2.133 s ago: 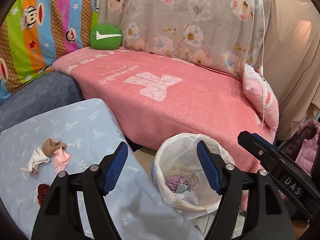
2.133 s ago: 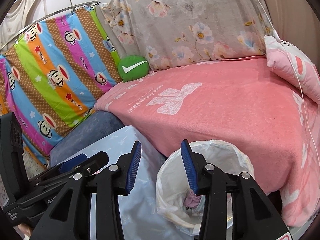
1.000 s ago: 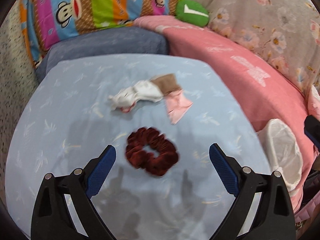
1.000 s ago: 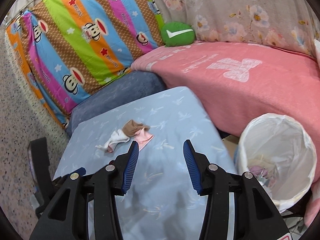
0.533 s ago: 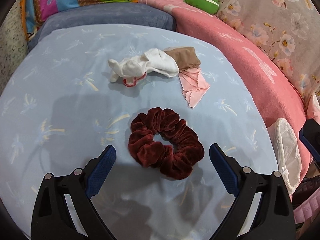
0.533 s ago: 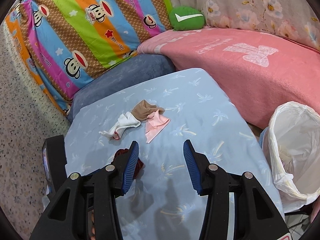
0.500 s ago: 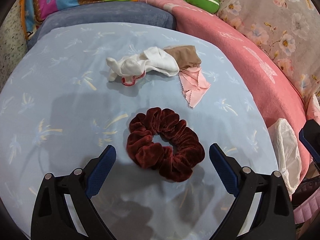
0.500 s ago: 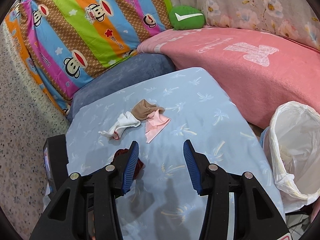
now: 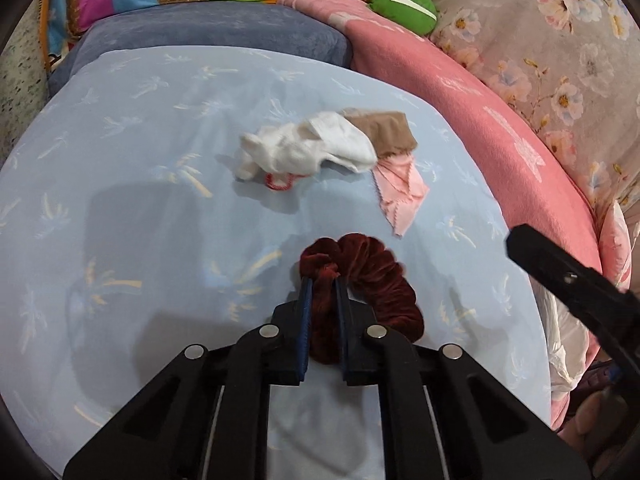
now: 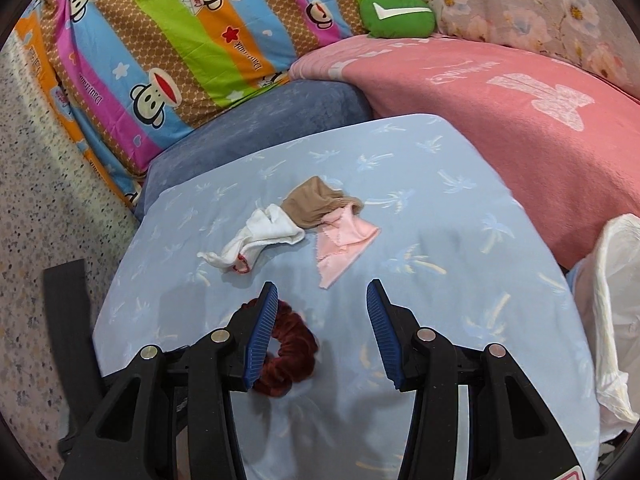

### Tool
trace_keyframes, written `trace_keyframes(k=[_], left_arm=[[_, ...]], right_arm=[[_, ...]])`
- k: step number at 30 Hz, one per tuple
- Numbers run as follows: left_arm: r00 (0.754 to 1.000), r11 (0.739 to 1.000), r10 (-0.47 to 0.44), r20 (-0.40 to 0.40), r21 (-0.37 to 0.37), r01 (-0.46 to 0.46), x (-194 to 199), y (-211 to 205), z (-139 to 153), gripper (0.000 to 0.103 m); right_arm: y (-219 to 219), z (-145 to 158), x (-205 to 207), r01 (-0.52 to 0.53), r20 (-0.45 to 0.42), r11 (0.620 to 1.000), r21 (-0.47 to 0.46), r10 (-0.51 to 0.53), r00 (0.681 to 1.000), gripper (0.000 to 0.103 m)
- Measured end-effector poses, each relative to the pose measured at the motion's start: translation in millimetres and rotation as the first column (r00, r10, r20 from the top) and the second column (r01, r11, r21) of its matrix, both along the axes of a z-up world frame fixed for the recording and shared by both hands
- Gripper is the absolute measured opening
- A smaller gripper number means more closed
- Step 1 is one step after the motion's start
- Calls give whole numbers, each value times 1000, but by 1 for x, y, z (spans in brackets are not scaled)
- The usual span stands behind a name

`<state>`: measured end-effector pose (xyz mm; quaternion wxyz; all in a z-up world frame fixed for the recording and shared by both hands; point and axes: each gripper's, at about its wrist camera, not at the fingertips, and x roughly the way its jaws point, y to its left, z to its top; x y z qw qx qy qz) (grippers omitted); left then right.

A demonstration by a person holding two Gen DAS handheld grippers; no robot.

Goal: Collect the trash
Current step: 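Grasp the brown scrunchie with the left gripper while the right gripper grasps the white sock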

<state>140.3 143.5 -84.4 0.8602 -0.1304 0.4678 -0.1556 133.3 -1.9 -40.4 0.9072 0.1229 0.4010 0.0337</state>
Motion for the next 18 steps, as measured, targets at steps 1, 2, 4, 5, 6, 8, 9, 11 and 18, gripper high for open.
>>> trace_keyframes(k=[1,2,4,5,6,8,9,11,18], left_arm=[[1000,1000,11,8,-1,-11,-1,9,2,11],[1000,1000,18,11,-2,-18,0,12,3,11],[999,999,36,12,1,-36,4,20,4,10],[999,999,44,11,2,-44,5,25,4,10],[999,999,53,12,6,-53,6,27,4,10],[997,998,70,14,5,-70,7,38,5,10],[997,997,81,15,1,-81,7,43,6,10],[995,996,94,24,-3,-94,10,48,10,10],[992,993,113,50,24,-114,18,56,16,10]], right_arm=[[4,-1,5,-8,-3,1000,2,8,1000,46],[9,-3,10,-17,-6,1000,3,17,1000,46],[20,-8,20,-35,-15,999,4,35,999,46],[23,-9,25,-40,-17,999,2,40,999,46],[27,-10,28,-45,-18,999,0,45,999,46],[36,-13,38,-60,-26,998,0,60,998,46],[39,-14,41,-66,-30,998,2,66,997,46],[49,-16,48,-82,-38,997,10,82,996,46],[76,-22,70,-111,-44,993,28,113,993,46]])
